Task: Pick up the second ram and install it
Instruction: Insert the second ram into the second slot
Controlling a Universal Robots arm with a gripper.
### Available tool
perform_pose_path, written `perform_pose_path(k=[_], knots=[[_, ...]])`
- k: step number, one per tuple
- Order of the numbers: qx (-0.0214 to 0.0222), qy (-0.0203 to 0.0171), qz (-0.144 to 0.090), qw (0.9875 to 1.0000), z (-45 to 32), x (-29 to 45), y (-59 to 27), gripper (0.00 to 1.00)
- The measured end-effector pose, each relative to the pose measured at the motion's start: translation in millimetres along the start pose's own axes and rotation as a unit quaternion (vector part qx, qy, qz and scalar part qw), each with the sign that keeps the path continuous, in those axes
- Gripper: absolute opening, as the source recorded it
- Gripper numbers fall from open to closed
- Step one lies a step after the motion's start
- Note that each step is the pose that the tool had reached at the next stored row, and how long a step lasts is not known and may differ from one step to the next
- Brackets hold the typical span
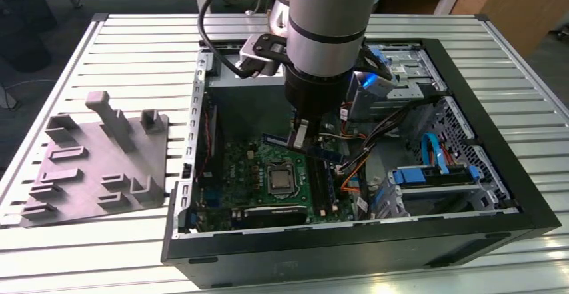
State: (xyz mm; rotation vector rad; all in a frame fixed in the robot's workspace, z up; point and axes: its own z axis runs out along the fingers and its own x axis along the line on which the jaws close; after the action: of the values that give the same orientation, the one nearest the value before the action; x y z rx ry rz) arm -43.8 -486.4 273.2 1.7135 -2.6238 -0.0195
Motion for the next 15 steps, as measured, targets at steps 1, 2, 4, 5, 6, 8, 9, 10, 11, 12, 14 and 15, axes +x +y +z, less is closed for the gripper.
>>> perform_pose_path(k=[1,2,4,5,6,8,9,10,11,12,14,15], knots=[[0.0,0.0,0.002,1.0,0.0,0.0,0.0,0.14],[0.0,-0.0001,0.004,1.0,0.0,0.0,0.0,0.14],[0.0,-0.0002,0.008,1.0,0.0,0.0,0.0,0.14],[0.0,-0.0001,0.01,1.0,0.0,0.0,0.0,0.14],[0.0,-0.0002,0.012,0.9999,0.0,0.0,0.0,0.14],[0.0,-0.0003,0.015,0.9999,0.0,0.0,0.0,0.14],[0.0,-0.0002,0.017,0.9999,0.0,0.0,0.0,0.14],[0.0,-0.0003,0.018,0.9998,0.0,0.0,0.0,0.14],[0.0,-0.0003,0.019,0.9998,0.0,0.0,0.0,0.14],[0.0,-0.0003,0.021,0.9998,0.0,0.0,0.0,0.14],[0.0,-0.0003,0.024,0.9997,0.0,0.0,0.0,0.14],[0.0,-0.0004,0.025,0.9997,0.0,0.0,0.0,0.14]])
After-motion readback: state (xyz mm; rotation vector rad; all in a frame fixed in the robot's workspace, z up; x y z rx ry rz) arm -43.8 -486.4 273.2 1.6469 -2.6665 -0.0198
